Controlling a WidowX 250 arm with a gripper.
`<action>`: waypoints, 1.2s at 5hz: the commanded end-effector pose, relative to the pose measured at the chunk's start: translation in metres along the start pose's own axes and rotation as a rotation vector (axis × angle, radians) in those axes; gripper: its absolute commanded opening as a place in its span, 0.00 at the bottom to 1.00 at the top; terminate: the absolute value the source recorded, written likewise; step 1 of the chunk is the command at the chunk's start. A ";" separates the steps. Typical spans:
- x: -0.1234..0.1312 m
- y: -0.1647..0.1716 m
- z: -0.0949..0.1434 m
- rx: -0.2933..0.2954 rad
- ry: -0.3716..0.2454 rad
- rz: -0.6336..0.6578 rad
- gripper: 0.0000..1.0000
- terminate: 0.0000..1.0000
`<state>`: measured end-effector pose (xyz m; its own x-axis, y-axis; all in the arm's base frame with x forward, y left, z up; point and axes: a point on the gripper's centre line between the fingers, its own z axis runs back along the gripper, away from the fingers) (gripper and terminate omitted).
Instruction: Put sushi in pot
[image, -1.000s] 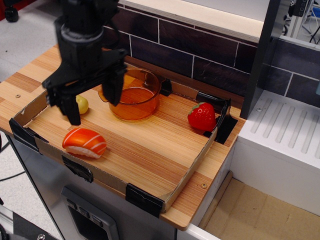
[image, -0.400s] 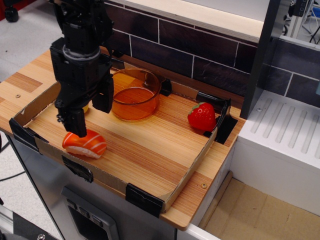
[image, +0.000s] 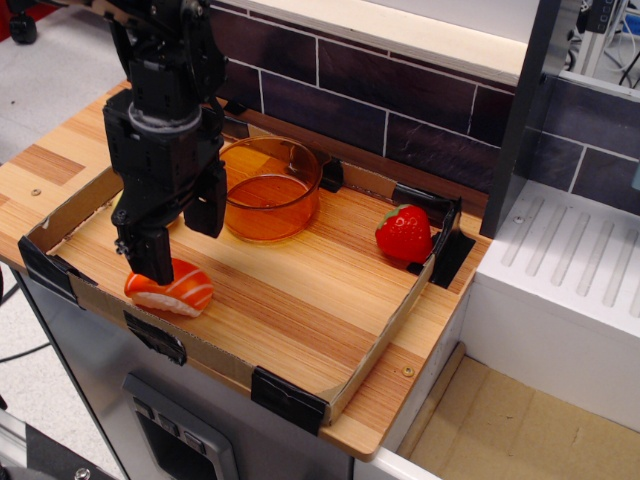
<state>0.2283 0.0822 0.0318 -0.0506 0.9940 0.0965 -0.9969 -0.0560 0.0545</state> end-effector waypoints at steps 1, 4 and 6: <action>-0.003 -0.005 0.002 0.008 -0.001 0.004 1.00 0.00; -0.008 -0.002 -0.019 -0.028 -0.056 -0.026 1.00 0.00; -0.005 0.003 -0.015 -0.037 -0.018 -0.057 0.00 0.00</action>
<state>0.2176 0.0827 0.0076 0.0033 0.9960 0.0890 -0.9975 -0.0029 0.0700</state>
